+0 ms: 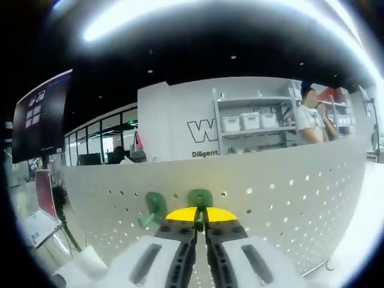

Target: Insert the hook assembly into the mounting plate slot until the hook locks in place.

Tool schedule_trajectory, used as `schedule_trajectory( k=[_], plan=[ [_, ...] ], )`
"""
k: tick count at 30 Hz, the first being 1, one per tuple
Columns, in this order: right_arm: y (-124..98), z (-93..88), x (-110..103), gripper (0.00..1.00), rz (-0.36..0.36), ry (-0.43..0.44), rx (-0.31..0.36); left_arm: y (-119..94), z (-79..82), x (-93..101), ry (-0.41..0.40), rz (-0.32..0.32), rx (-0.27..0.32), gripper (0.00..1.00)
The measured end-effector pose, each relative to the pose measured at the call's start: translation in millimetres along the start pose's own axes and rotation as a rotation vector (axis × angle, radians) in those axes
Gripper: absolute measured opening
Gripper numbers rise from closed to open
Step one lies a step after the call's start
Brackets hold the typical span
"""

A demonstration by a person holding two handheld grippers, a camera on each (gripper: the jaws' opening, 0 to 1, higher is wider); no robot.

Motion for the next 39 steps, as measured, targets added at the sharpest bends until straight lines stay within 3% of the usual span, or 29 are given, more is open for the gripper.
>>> schedule_trajectory(
  k=[16,20,23,30,31,33,39],
  plan=[
    [-1.8,0.3,-1.9,0.06,0.029,0.008,-0.007,-8.7,-1.3,0.9,-0.027,0.017,0.013,0.87],
    [-8.7,7.5,-1.0,0.06,0.034,0.019,0.015,-9.5,-2.4,1.8,-0.026,0.018,0.008,0.86],
    [-13.3,17.6,-0.2,0.08,0.023,-0.043,0.063,-9.8,-2.7,1.4,-0.029,0.019,0.002,0.86],
    [-27.8,27.2,4.9,0.16,0.056,0.01,0.078,-13.0,1.7,3.6,-0.019,0.027,0.008,0.86],
    [-30.2,27.0,5.7,0.16,0.062,0.021,0.075,-13.2,1.4,3.8,-0.018,0.027,0.006,0.86],
    [-40.5,26.9,3.8,0.16,0.132,0.132,0.065,-13.6,-0.6,4.3,-0.017,0.028,-0.004,0.86],
    [-69.6,18.5,7.1,0.17,0.198,0.066,0.024,-11.3,-7.3,13.0,-0.011,0.009,-0.024,0.86]
  ],
)
Point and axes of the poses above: the point that each gripper's makers call its tool centre point, and the gripper's own axes: y roughly forward along the fingers, x roughly to its right, z roughly out of its top, the point moved 7 cm from there along -y, roughly backward along the fingers, and after that the axes turned 4 degrees about -x, right-handed, at the moved point
